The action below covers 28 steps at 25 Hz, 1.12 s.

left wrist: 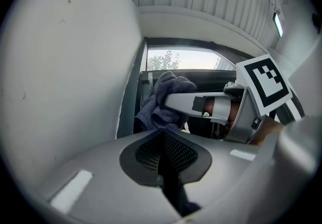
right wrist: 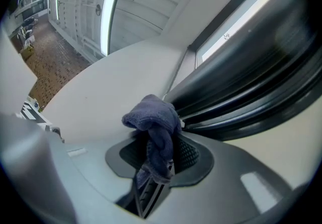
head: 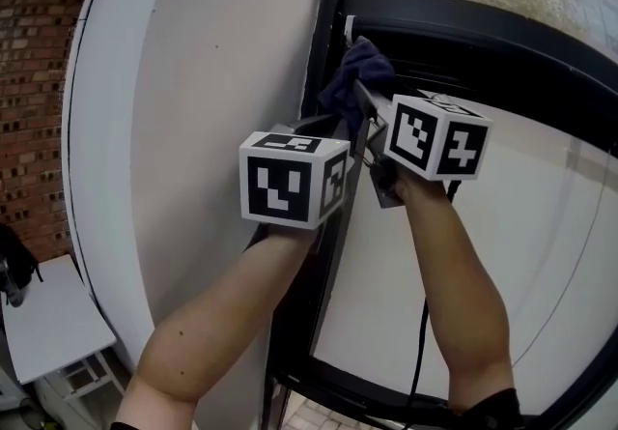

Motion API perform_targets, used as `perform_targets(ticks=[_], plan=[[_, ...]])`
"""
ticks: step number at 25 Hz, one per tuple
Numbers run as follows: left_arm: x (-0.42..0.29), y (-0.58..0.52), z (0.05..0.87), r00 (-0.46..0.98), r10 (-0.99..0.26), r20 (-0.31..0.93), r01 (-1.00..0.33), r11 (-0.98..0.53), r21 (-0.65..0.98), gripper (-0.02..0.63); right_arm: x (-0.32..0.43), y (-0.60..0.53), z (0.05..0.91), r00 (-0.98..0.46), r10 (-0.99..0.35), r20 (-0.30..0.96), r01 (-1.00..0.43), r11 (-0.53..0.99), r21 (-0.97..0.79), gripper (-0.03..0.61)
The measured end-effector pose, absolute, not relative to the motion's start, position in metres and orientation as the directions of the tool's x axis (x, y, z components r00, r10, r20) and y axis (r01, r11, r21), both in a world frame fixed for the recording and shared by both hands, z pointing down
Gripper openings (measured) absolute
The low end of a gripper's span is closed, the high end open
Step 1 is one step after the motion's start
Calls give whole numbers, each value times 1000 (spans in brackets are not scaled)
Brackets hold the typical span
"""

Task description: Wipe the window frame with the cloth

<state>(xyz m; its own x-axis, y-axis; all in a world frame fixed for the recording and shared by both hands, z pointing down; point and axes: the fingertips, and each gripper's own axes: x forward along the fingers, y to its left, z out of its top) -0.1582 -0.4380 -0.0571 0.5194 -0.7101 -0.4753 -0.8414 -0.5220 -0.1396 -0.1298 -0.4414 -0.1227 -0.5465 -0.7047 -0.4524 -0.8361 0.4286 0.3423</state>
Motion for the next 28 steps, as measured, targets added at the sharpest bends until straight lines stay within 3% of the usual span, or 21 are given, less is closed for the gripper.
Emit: perform_targets(ticks=[10, 19, 28], plan=[[-175, -415, -76, 526, -673, -520, -831, -537, -147, -6, -146, -411, -144, -556, -669, -493, -828, 393, 400, 121], [-172, -414, -75, 552, -660, -510, -817, -551, -171, -6, -149, -408, -175, -452, -692, -563, -877, 229, 422, 121], [-168, -414, -76, 564, -631, -532, -802, -573, -170, -6, -138, -401, -178, -412, -704, -579, -890, 176, 420, 121]])
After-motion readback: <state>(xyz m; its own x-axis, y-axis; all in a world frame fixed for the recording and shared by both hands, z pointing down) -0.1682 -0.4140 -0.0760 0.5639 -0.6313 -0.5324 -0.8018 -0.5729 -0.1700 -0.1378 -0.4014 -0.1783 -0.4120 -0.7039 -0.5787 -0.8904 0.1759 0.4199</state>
